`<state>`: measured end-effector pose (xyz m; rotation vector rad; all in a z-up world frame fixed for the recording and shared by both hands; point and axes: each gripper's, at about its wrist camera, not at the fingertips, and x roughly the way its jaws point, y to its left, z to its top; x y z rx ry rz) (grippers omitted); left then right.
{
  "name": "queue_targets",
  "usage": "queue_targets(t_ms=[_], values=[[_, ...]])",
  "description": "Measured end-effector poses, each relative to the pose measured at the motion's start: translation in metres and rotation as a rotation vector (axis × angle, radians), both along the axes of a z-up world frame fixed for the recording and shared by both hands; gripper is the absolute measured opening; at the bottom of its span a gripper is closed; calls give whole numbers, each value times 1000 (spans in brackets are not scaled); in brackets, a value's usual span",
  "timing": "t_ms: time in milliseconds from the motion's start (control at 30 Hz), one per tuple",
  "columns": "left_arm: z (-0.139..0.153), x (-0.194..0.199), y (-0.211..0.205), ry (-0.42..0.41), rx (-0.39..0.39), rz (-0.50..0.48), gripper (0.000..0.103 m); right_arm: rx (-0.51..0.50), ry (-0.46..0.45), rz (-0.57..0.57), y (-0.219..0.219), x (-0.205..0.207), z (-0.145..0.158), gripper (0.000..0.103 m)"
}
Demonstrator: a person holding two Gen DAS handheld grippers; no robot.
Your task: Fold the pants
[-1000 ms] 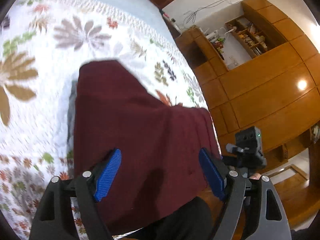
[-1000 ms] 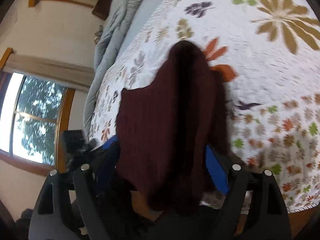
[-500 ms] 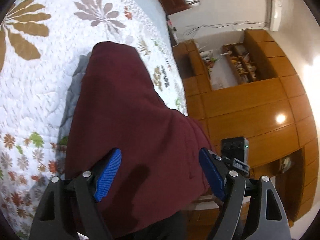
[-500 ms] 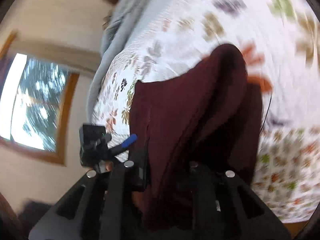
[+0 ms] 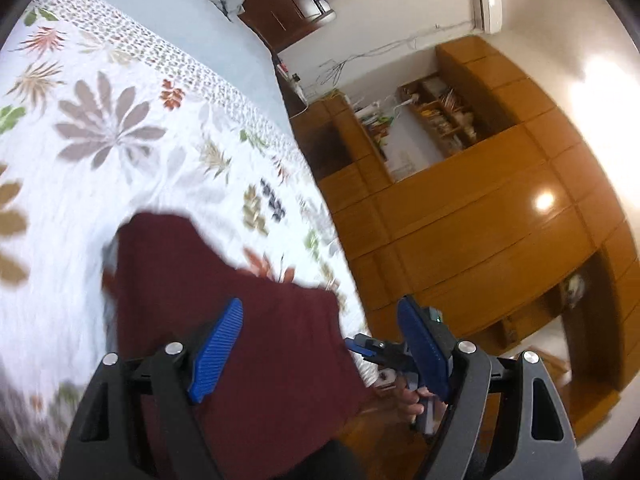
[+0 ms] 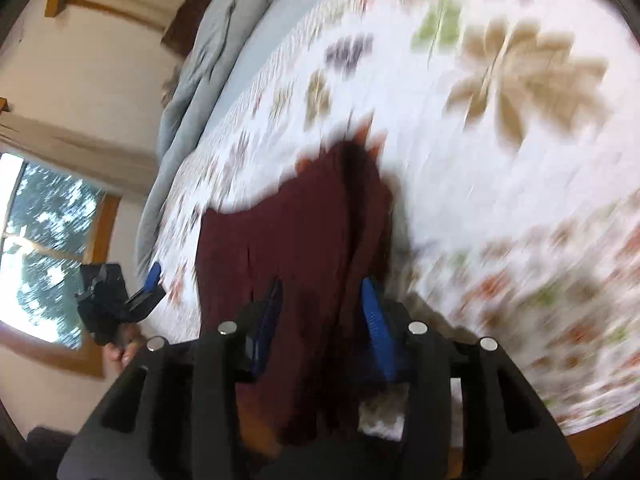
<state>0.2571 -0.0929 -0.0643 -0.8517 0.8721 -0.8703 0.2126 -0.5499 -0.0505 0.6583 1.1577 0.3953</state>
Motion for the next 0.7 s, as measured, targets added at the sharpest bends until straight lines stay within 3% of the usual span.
queue_targets(t_ms=[67,133,233,267,333,367,433,533,600,700], values=[[-13,26,-3,59,-26,-25,80,46,-58,0,1,12,18,42],[-37,53,-7,140,-40,-53,80,160,-80,65,22,34,23,46],[-72,72,-5,208,-6,-57,80,236,2,117,49,62,-8,47],[-82,75,-4,227,-1,-44,75,239,36,114,59,69,-19,45],[-102,80,1,267,-14,-27,64,232,92,104,51,68,-48,10],[-110,79,3,275,-24,-23,58,210,115,90,43,64,-61,0],[-116,79,2,266,-29,-23,55,327,144,45,21,56,-78,0],[-119,78,3,270,-50,-14,55,263,116,61,19,46,-65,0],[-113,76,8,281,-53,0,56,232,107,55,20,41,-50,14],[-81,53,17,199,-30,28,65,253,53,91,26,19,-20,25]])
